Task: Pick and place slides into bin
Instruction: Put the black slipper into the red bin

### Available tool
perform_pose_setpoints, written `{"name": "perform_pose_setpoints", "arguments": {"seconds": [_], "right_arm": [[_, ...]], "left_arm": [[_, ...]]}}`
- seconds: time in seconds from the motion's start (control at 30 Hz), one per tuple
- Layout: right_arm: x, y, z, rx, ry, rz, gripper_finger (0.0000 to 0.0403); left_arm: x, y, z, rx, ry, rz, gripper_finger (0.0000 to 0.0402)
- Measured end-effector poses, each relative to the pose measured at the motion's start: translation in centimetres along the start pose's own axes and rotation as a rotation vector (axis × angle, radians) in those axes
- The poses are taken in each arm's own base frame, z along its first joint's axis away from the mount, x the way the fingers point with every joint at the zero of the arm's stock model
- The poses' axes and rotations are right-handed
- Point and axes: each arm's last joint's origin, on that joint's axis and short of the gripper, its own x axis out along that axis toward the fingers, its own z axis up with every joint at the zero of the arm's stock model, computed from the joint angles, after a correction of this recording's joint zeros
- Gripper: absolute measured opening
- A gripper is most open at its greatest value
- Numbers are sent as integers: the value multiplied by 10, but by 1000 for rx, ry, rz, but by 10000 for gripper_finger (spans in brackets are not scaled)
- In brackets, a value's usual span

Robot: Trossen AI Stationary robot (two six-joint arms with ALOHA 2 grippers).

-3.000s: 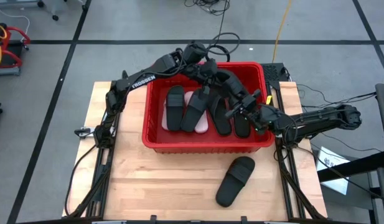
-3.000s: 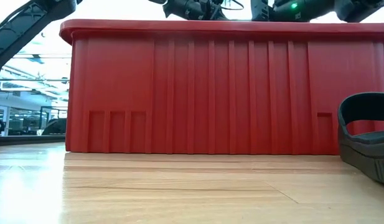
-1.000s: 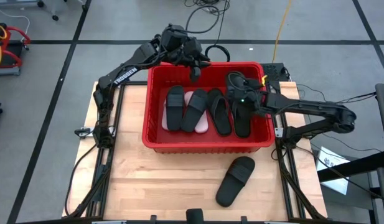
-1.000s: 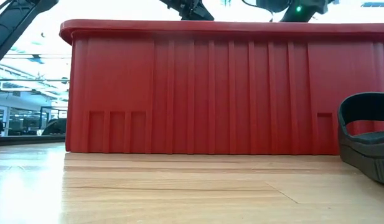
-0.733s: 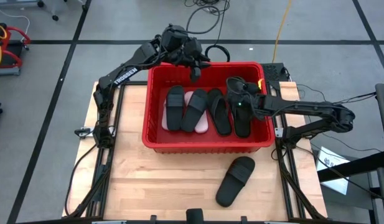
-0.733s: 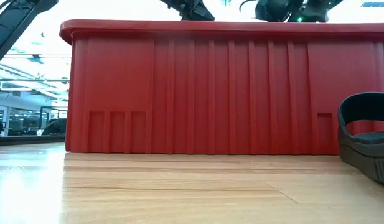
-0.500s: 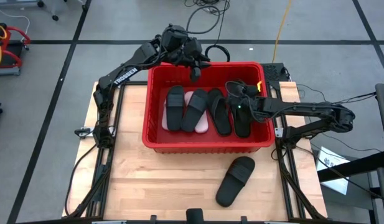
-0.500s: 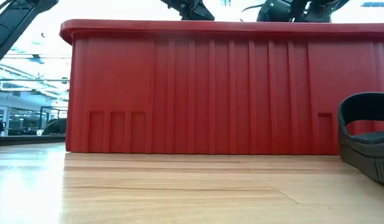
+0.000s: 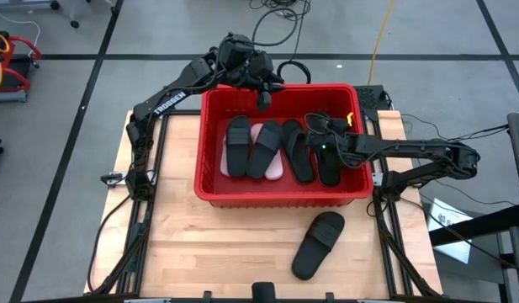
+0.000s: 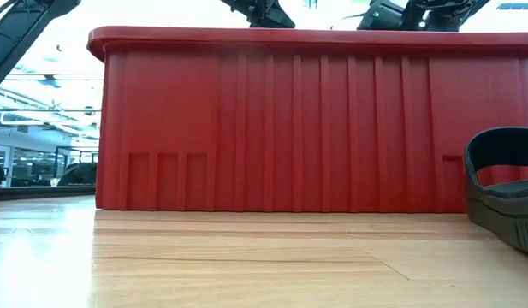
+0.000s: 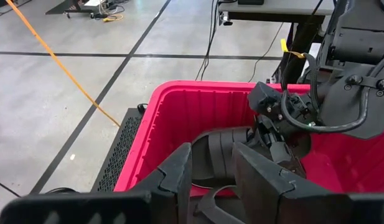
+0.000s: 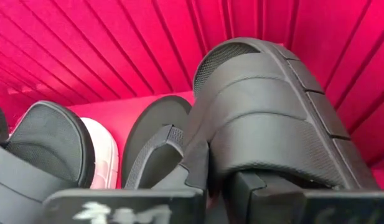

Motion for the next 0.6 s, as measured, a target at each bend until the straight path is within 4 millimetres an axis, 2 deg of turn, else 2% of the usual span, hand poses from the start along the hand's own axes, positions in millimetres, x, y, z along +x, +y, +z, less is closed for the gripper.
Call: {"name": "perform_pose_setpoints", "arguments": {"seconds": [0.43, 0.6], "right_arm": [[0, 0, -1, 17, 24, 7, 114], [2, -1, -1, -12, 86, 27, 152]], "left_arm": [[0, 0, 0, -2, 0, -1, 115], [0, 0, 0, -3, 0, -3, 115]]}}
